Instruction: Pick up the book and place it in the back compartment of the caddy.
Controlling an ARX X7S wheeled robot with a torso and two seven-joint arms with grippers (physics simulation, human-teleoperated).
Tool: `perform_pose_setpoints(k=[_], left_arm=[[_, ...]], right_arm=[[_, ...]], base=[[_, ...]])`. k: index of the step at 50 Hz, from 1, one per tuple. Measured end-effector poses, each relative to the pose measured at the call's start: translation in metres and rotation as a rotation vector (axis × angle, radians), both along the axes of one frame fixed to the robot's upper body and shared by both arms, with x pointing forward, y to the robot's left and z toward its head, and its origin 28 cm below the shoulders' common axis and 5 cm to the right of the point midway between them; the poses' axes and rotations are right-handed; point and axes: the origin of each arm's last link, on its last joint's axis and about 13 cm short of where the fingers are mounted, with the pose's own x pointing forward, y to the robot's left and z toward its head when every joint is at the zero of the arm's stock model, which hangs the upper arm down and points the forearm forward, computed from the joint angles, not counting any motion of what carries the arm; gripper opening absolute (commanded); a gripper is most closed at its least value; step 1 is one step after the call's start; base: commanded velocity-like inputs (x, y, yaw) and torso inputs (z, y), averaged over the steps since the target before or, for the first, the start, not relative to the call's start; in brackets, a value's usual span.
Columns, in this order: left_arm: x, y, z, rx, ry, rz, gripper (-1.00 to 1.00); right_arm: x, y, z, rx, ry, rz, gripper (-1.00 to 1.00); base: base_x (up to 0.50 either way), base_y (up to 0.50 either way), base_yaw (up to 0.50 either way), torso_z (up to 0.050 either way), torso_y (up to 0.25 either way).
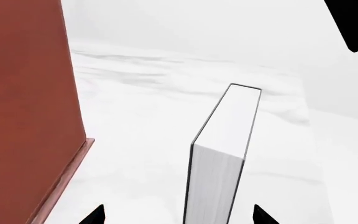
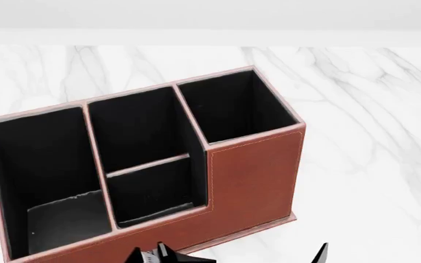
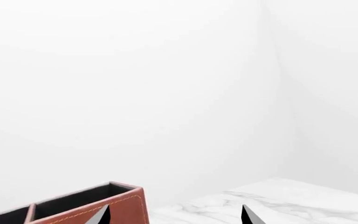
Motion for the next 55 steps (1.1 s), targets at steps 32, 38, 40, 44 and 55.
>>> perform_pose_setpoints(k=[32,38,40,44,55], left_arm=[[0.002,-0.015,-0.001,0.026,0.008,-0.040,1.00],[0.003,-0.018,-0.002,0.031,0.009,-0.049,1.00],[0.003,-0.019,-0.001,0.032,0.009,-0.052,1.00],[0.004,-0.020,-0.001,0.035,0.010,-0.056,1.00],[0.005,-0.024,0.003,0.044,0.004,-0.069,1.00]], right_arm=[[0.001,0.000,0.000,0.002,0.001,0.000,1.00],[0.001,-0.001,0.000,0.003,0.001,0.000,1.00],[0.001,-0.001,0.000,0.004,0.001,0.000,1.00],[0.001,-0.001,0.000,0.005,0.001,0.001,1.00],[0.001,-0.001,0.000,0.006,0.000,0.001,1.00]], base=[[0.00,0.00,0.00,0.000,0.000],[0.00,0.00,0.00,0.000,0.000],[0.00,0.00,0.00,0.000,0.000],[0.00,0.00,0.00,0.000,0.000],[0.00,0.00,0.00,0.000,0.000]])
